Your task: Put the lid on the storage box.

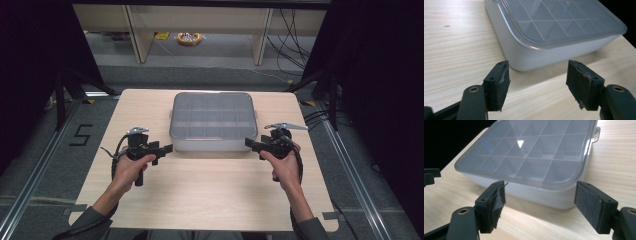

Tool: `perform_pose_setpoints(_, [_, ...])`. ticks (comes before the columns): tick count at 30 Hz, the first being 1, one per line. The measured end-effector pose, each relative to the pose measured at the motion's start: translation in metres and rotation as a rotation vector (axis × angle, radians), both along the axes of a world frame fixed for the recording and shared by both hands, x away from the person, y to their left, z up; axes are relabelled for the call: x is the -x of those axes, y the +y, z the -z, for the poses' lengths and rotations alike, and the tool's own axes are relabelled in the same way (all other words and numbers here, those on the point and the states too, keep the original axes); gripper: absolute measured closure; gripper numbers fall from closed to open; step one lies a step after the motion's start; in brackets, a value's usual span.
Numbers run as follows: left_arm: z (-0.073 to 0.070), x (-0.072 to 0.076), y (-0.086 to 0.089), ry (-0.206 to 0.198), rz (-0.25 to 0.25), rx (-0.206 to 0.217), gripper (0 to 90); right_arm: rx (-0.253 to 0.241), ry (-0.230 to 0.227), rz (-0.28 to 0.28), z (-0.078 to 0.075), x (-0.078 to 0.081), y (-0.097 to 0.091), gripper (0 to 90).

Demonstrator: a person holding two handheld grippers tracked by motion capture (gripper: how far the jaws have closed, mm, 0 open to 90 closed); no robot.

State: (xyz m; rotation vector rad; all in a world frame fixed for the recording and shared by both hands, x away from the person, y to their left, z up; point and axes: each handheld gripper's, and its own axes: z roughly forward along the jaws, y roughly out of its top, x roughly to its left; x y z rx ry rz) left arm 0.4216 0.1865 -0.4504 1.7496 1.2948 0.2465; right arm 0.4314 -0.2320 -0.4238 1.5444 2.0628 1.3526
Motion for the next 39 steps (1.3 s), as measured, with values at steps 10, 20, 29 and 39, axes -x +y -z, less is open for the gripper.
perform_pose_setpoints(10, [0.009,0.017,-0.013,-0.009,0.065,-0.02,30.0,0.007,0.006,-0.032,0.007,0.016,0.0,22.5])
perform_pose_setpoints(20, [0.015,0.032,-0.02,-0.007,0.112,-0.015,24.5,0.027,0.014,-0.073,0.014,0.031,0.011,21.4])
perform_pose_setpoints(29, [0.027,0.057,-0.016,-0.018,0.166,-0.025,22.4,0.038,0.044,-0.108,0.03,0.048,0.015,21.4])
perform_pose_setpoints(39, [0.031,0.079,-0.013,-0.049,0.209,-0.078,22.3,0.056,0.071,-0.134,0.044,0.07,0.019,21.0])
